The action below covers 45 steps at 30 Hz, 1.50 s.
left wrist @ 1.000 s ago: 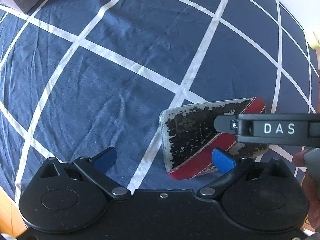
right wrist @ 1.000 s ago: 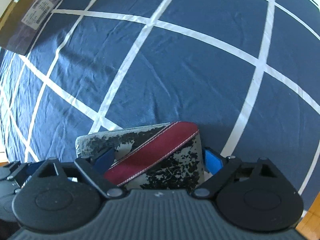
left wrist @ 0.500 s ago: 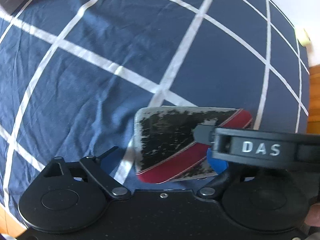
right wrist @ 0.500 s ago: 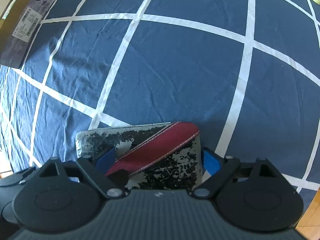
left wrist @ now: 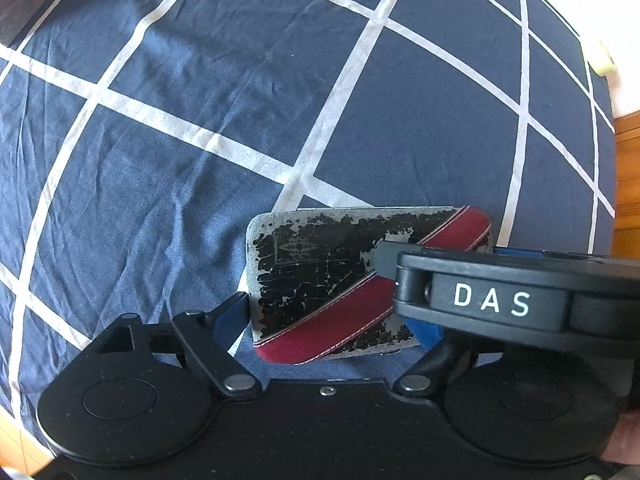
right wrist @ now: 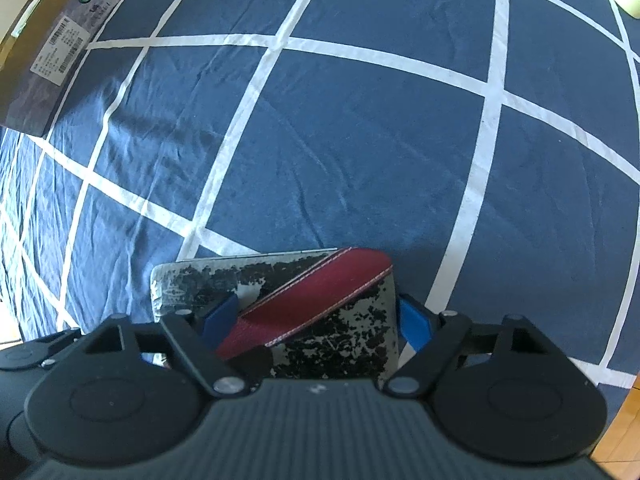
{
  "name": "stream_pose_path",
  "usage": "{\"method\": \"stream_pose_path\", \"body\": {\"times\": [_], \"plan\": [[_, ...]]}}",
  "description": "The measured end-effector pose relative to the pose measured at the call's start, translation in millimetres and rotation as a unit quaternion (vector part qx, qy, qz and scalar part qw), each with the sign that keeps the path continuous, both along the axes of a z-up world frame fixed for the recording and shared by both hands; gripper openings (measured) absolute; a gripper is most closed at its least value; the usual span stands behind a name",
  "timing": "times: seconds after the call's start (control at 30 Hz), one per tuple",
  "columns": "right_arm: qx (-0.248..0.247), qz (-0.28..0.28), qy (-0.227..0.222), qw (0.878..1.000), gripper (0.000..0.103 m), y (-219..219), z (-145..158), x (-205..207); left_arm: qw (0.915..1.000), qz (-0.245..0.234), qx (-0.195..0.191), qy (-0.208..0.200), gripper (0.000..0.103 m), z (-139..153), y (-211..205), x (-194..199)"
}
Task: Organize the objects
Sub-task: 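Lift the pouch and carry it over the box beside the MASK box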
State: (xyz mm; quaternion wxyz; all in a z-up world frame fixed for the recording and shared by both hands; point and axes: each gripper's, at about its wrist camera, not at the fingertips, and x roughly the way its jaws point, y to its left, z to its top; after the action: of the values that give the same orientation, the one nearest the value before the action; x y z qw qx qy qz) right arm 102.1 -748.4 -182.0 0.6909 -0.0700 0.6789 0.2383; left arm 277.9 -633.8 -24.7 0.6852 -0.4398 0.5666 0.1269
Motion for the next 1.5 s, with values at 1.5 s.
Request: {"method": "stream_pose_path", "body": {"times": [1.5], "plan": [[0.06,-0.132,-0.095,0.985,0.082,194,114,-33,0.9824,-0.127,0.116,-0.073,0.082,60,220,-78]]}}
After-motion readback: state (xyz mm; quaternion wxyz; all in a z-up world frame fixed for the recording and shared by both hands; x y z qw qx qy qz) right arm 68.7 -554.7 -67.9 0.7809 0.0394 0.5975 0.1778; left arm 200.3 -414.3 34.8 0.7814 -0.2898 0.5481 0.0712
